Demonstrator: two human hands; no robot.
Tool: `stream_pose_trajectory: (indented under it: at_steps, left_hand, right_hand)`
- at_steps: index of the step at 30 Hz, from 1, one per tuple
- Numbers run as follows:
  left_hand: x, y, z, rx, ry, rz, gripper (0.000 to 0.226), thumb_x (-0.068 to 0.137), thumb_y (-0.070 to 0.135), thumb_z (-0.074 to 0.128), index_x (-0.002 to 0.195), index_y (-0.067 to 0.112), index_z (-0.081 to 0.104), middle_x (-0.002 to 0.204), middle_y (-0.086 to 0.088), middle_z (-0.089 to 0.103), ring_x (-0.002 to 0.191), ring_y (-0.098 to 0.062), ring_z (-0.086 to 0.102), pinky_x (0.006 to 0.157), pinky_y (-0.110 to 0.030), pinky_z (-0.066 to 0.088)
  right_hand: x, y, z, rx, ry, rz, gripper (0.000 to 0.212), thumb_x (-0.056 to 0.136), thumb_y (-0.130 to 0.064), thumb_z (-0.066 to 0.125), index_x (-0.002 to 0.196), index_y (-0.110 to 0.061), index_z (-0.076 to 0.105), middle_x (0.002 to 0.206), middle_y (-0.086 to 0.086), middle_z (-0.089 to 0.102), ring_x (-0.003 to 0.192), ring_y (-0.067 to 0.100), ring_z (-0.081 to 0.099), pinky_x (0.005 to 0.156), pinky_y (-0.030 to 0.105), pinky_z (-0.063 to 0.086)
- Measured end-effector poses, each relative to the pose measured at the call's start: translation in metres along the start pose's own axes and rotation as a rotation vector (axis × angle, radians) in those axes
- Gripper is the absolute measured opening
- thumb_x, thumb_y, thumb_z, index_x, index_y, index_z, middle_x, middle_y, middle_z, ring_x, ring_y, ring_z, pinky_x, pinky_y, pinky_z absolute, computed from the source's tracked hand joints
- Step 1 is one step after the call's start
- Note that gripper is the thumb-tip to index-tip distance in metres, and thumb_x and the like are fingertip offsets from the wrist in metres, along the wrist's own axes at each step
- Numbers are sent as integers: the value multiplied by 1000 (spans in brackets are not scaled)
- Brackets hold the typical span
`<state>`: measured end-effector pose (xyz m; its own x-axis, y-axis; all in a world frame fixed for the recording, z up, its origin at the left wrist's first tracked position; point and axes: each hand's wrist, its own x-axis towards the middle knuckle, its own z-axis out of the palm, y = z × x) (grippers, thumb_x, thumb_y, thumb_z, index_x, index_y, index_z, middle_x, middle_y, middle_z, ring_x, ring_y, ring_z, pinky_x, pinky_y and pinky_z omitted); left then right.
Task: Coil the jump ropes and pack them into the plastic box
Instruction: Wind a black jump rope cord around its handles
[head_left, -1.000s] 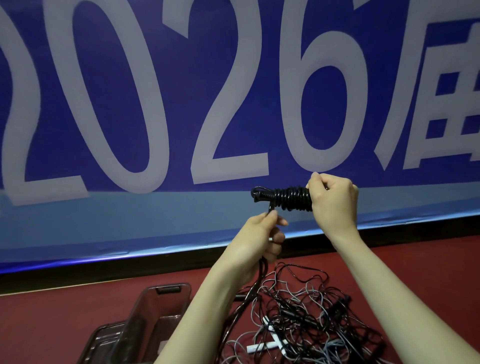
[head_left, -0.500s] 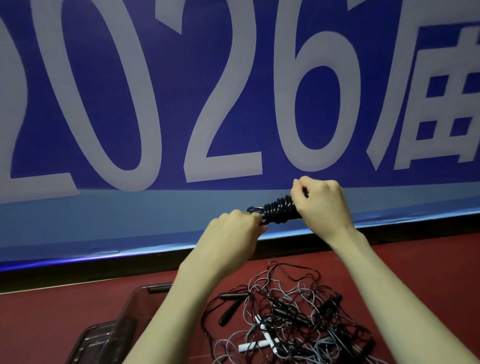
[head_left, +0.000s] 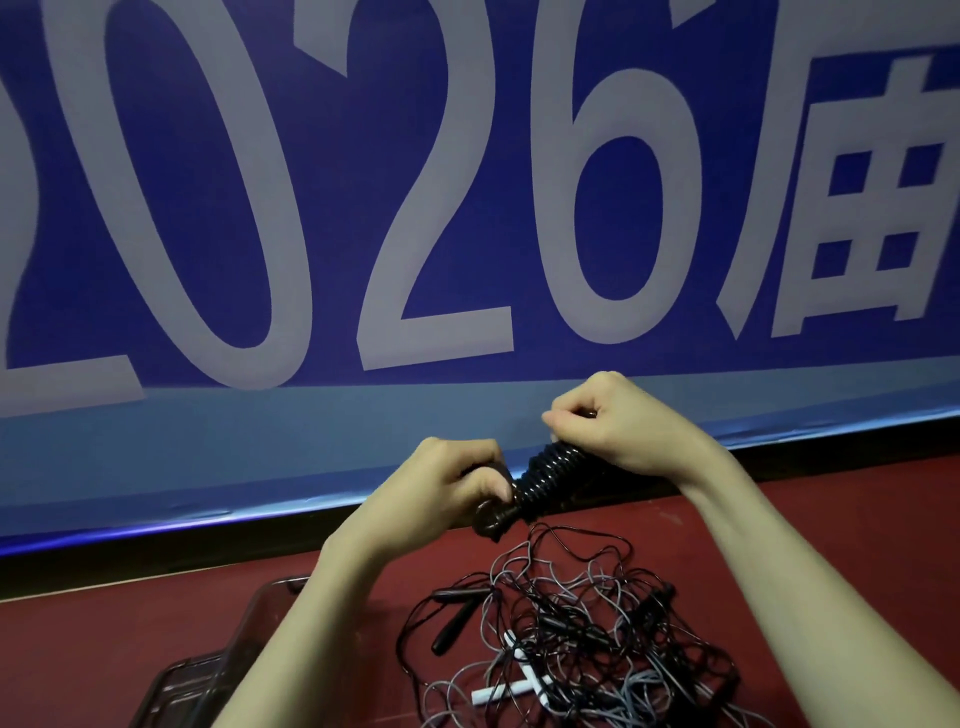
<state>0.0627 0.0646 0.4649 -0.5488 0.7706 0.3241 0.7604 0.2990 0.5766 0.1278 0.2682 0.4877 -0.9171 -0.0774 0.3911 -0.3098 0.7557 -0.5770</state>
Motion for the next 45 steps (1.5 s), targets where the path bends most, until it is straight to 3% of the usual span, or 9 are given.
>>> stream_pose_trajectory:
  at_steps: [6,10,17,24,29,32,37,41,45]
  left_hand:
    - [5,9,13,-588,210,47,22,89,9,46,68,15,44,52,9,39,43,-6,32,42,-16,27]
    - [18,4,32,-935,312,-29,30,95,28,53,67,17,49,52,8,28,42,-5,22,40,-16,22]
    - [20,9,44,-460,329,-154,44,103,38,33,75,15,58,51,9,28,45,-9,24,45,-22,21]
    - [14,26,50,450,239,-105,28,104,38,31,98,15,46,77,-3,52,79,-35,55,62,-37,40]
    - [13,29,26,846,289,247,24,84,35,57,69,17,54,56,4,55,39,-25,53,42,-18,7]
    - [11,30,13,840,287,208,26,86,46,55,80,23,65,70,6,62,56,-20,60,43,-23,24]
    - [0,16,-10,413,358,85,21,83,46,59,70,31,65,70,21,64,66,-8,56,58,-33,44]
    - [0,0,-6,-20,348,14,26,77,10,75,60,22,58,49,18,56,48,-4,46,50,-19,35]
    - [2,-4,2,-296,236,-38,18,71,16,68,64,16,52,50,12,42,47,-3,34,48,-14,33]
  right_hand:
    - [3,-10,9,544,48,-10,48,99,-7,47,51,-2,44,49,4,38,44,11,35,47,24,27]
    - [12,-9,18,764,276,145,51,95,-8,50,45,-15,44,44,3,38,41,15,34,42,22,21]
    - [20,12,20,745,700,373,21,85,-5,51,66,3,52,64,16,35,46,20,31,43,21,19]
    - [12,19,11,26,921,160,49,94,-10,48,51,-12,25,44,-1,19,48,16,15,54,37,16]
    - [6,18,8,-336,797,-9,38,93,-19,47,58,-10,39,45,-9,27,43,23,30,47,29,20]
    - [6,14,11,-387,615,-72,40,94,-18,52,58,-15,35,45,-10,28,43,18,29,49,28,22]
    - [7,15,4,-134,431,-28,48,94,-15,53,51,-18,31,47,-3,28,48,14,25,51,28,22]
    - [7,14,9,9,317,-33,48,93,-10,54,51,-7,30,47,0,24,48,11,22,49,23,22]
    - [6,12,7,228,197,-22,45,94,-6,54,57,8,33,50,3,25,49,13,23,49,24,23]
